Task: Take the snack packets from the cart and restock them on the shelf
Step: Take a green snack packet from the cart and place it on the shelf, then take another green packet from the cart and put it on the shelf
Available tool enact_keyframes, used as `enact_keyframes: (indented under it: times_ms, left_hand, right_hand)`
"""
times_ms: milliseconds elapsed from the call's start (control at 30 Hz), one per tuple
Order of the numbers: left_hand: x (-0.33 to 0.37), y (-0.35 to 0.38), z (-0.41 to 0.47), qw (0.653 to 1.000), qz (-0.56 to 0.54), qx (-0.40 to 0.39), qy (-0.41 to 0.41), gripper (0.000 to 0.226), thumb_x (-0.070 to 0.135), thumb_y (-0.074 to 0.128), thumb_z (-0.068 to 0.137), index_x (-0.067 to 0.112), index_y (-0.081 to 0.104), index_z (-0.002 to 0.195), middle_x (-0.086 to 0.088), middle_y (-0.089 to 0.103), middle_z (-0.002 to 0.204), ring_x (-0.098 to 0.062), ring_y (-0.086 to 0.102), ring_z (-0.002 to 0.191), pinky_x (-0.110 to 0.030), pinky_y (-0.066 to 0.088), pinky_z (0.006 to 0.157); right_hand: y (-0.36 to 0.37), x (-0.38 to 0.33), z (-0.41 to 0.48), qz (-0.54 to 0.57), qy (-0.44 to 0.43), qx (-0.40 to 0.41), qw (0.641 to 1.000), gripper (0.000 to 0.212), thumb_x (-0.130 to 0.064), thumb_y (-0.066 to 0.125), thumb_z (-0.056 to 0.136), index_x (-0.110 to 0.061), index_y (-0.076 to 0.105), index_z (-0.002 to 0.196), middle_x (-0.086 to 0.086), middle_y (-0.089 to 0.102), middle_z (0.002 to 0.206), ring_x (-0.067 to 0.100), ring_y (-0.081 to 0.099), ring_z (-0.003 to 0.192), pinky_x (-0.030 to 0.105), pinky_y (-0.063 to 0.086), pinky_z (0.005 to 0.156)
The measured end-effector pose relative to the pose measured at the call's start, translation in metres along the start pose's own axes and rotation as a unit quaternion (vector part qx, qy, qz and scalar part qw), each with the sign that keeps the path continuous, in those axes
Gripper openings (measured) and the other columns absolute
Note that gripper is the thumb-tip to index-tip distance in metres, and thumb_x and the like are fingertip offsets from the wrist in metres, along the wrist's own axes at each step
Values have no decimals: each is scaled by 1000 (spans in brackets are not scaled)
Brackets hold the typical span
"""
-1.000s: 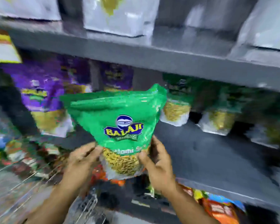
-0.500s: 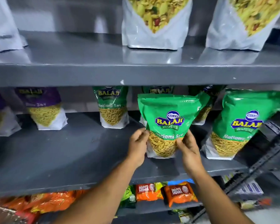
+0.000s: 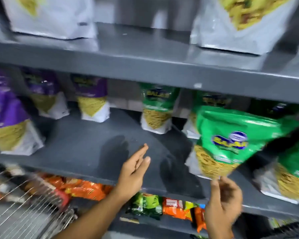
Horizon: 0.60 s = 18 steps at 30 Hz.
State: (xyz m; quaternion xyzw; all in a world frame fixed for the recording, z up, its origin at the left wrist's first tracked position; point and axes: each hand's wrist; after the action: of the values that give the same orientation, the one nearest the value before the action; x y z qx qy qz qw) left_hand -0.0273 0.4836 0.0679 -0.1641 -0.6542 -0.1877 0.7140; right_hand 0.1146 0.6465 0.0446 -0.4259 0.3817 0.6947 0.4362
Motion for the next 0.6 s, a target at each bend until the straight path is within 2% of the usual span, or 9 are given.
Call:
enact_keyframes:
  times_ms: [100,167,233,300,367,433,500,533,600]
  left_hand:
    - [-5,-112,-54,984,117,133,29,29,20,55,92,27,56,120,11,54,132,12,45,124,-2,33,100]
    - [-14,-184,-89,957,180,225,4,31,36,53,86,30,58,117,5,58,129,1,50,123,-13,36,106]
    - [-22,-252,-126,917,250,309,-45,36,39,51,86,23,61,117,-1,61,127,-8,53,121,-26,40,105]
    - [-36,-326,-181,864,309,372,-139,35,31,55,89,12,61,117,-6,63,122,-14,56,114,-31,44,96]
    - [-59,-384,-230,817,317,410,-255,34,27,57,89,6,62,116,-15,67,118,-24,62,109,-34,46,90]
    - [-91,-431,-276,772,293,421,-375,37,31,57,85,5,65,110,-23,69,111,-35,64,104,-40,50,86]
    - [-135,-465,-315,748,247,414,-456,48,38,49,76,2,64,105,-30,69,101,-43,65,98,-44,53,78]
    - [-148,-473,-329,733,234,403,-496,48,37,50,77,0,63,104,-33,67,101,-45,64,97,-45,53,77]
    - [-170,-481,-352,699,219,387,-561,39,29,54,87,-2,60,110,-32,64,112,-44,61,106,-43,50,85]
  right_hand:
    - [53,7,-68,-25,6,-245,969,19,-48,61,76,-38,61,91,-19,62,88,4,60,79,13,47,78]
    - [91,1,-99,-63,-37,-396,915,19,-43,58,79,-33,62,95,-16,59,93,4,60,86,11,44,83]
    - [138,-10,-127,-80,-105,-511,850,23,-35,56,80,-25,62,100,-16,57,100,0,56,96,13,40,91]
    - [193,-15,-177,-75,-128,-624,767,28,-33,54,81,-19,63,104,-9,62,108,4,54,103,18,39,96]
    - [239,-18,-227,-88,-145,-716,677,34,-31,57,80,-18,62,111,-4,62,113,5,52,107,14,35,98]
    - [278,-13,-284,-110,-167,-800,566,38,-27,60,79,-18,60,116,-1,62,118,9,53,110,14,34,97]
    - [306,3,-339,-161,-192,-861,444,42,-25,62,81,-20,56,122,4,60,124,18,56,113,26,39,98]
    - [317,15,-367,-187,-198,-883,383,45,-26,63,81,-21,53,124,5,59,126,21,56,114,29,42,99]
    - [334,36,-419,-217,-237,-909,264,50,-29,62,81,-23,47,128,7,56,131,25,52,119,34,43,100]
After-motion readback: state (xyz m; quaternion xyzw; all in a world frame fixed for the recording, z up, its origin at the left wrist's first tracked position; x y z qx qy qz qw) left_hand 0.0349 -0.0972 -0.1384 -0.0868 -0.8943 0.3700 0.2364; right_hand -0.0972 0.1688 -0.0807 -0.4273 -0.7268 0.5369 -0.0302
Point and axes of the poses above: each hand's wrist, its own z-axis towards the middle knuckle, its own y-axis out of the palm, x = y × z
